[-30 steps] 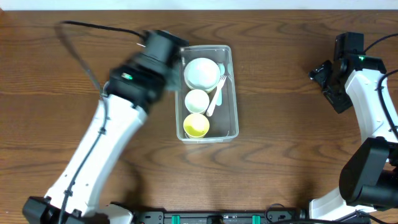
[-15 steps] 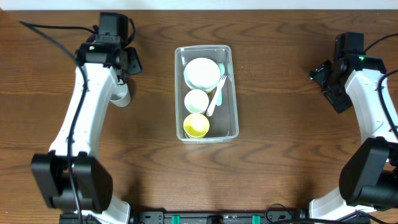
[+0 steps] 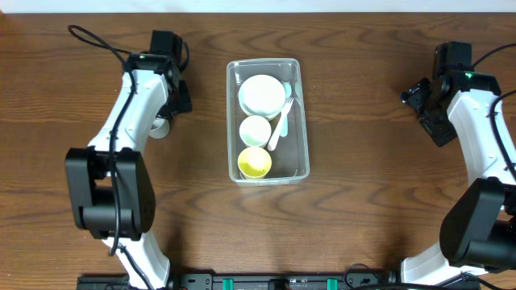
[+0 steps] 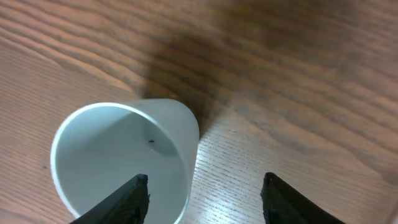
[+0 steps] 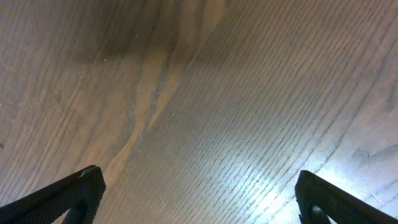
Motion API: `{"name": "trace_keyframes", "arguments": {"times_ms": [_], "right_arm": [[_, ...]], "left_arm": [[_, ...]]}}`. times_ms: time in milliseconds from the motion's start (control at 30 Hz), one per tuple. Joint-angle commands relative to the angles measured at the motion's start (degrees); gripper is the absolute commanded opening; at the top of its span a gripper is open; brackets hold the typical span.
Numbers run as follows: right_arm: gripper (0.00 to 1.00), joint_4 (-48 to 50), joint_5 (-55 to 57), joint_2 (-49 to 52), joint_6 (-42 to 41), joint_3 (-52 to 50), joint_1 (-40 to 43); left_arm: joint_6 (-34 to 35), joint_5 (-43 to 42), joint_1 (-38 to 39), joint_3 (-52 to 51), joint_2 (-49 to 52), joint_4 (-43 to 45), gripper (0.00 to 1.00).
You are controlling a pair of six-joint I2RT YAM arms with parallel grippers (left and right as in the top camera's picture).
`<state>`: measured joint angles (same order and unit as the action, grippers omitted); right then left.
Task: Pack container
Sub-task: 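Move the left gripper to the grey cup and grasp its rim, then carry the grey cup into the container beside the yellow cup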
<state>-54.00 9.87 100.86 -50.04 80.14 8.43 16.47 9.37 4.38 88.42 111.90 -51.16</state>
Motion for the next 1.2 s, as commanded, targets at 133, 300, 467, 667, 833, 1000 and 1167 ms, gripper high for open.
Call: {"name": "trace_keyframes", "arguments": {"times_ms": [133, 300, 467, 667, 833, 1000, 1167], "right_arm": [[0.99, -0.02, 0.39, -0.13, -0.7, -0.07, 0.13], [0.99, -0.02, 0.39, -0.13, -0.7, -0.07, 0.13], [0.99, -0.02, 0.39, -0.13, -0.7, -0.07, 0.13], [0.99, -0.02, 0.39, -0.13, -0.7, -0.07, 0.13], [0.99, -0.02, 0.39, -0.13, -0.7, -0.07, 0.13], [0.99, -0.02, 0.39, -0.13, -0.7, -0.07, 0.13], [0.99, -0.02, 0.39, -0.13, -0.7, -0.07, 0.13]], "left_arm": [[-0.22, 0.24, -0.2, -0.94, 3.06, -0.37, 0.42], [-0.04, 0.24, -0.2, -0.94, 3.74, -0.55, 0.23], [-0.02, 0.24, -0.2, -0.94, 3.74, -0.57, 0.06], [0.17, 0.22, -0.2, -0.09, 1.86, -3.41, 0.06], [2.25, -4.22, 0.09, 0.46, -5.07, -6.75, 0.06], [1.38, -15.58, 2.43, 0.46, -15.65, -7.41, 0.06], [-1.38, -22.95, 10.01, 0.46, -27.23, -4.79, 0.06]]}}
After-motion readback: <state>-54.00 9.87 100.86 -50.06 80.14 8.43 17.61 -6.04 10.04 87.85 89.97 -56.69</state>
